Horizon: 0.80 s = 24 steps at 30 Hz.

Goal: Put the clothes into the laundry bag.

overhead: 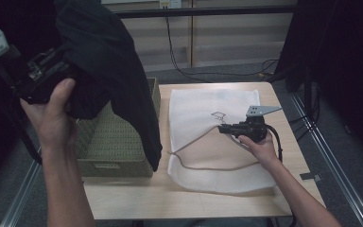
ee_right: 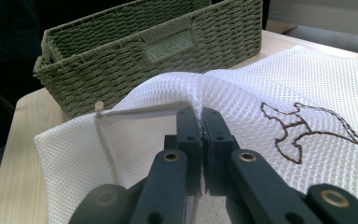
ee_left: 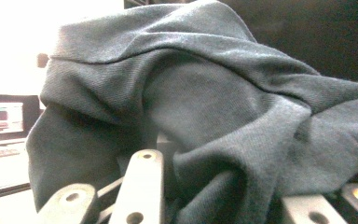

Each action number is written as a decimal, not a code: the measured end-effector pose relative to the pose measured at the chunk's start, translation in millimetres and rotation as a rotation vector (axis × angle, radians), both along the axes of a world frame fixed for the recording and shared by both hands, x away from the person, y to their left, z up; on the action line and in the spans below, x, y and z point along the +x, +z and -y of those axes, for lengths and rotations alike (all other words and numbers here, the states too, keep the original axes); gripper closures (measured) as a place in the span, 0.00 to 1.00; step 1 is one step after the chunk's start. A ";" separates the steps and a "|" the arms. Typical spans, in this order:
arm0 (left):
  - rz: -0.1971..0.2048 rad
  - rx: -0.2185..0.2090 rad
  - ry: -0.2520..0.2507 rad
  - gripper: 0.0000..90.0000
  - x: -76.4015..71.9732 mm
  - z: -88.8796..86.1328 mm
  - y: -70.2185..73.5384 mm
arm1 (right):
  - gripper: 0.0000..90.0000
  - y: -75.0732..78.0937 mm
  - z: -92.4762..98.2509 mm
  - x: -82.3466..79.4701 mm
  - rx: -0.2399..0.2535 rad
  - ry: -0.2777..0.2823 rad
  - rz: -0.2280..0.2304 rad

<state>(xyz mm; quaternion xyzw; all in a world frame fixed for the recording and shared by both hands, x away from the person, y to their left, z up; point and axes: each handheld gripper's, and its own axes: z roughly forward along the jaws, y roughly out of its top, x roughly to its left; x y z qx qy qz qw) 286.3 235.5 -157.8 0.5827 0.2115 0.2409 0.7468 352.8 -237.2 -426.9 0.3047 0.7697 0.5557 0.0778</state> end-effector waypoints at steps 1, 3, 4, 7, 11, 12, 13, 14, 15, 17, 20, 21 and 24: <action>0.001 0.001 -0.012 0.81 -0.3 3.8 -0.9 | 0.97 0.0 0.0 0.0 0.000 0.000 0.000; 0.002 0.003 -0.040 0.81 -0.3 11.5 -2.3 | 0.97 0.0 -0.3 -0.1 0.000 0.000 0.000; 0.002 0.004 -0.046 0.81 -0.5 15.7 -3.0 | 0.97 0.0 -0.3 -0.1 0.000 -0.001 0.000; 0.000 0.007 -0.080 0.81 -1.8 28.4 -6.0 | 0.97 0.3 0.1 -0.1 0.003 -0.003 0.001; -0.003 0.029 -0.119 0.81 -1.4 48.0 -12.1 | 0.97 -0.2 0.3 0.4 0.005 -0.003 0.003; -0.010 0.041 -0.129 0.81 0.2 57.5 -15.8 | 0.97 -0.5 -0.3 0.2 0.006 -0.003 -0.001; -0.012 0.046 -0.136 0.81 0.9 61.8 -17.8 | 0.97 -0.5 -0.6 0.2 0.007 -0.002 -0.001; -0.013 0.049 -0.140 0.81 1.5 65.9 -19.8 | 0.97 -0.4 -0.6 0.1 0.006 -0.003 0.000; -0.013 0.049 -0.140 0.81 1.5 65.9 -19.8 | 0.97 -0.4 -0.6 0.1 0.006 -0.003 0.000; -0.018 0.059 -0.150 0.81 2.7 73.1 -24.0 | 0.98 -0.3 0.3 0.3 0.009 -0.004 0.001; -0.032 0.075 -0.177 0.81 5.9 86.2 -31.7 | 0.97 -0.1 1.2 0.3 0.011 -0.007 0.001; -0.039 0.078 -0.184 0.81 6.7 89.5 -33.8 | 0.98 -0.4 0.9 0.4 0.012 -0.005 0.000; -0.042 0.091 -0.196 0.81 9.8 97.5 -40.5 | 0.97 -0.9 -0.2 0.5 0.011 -0.003 -0.003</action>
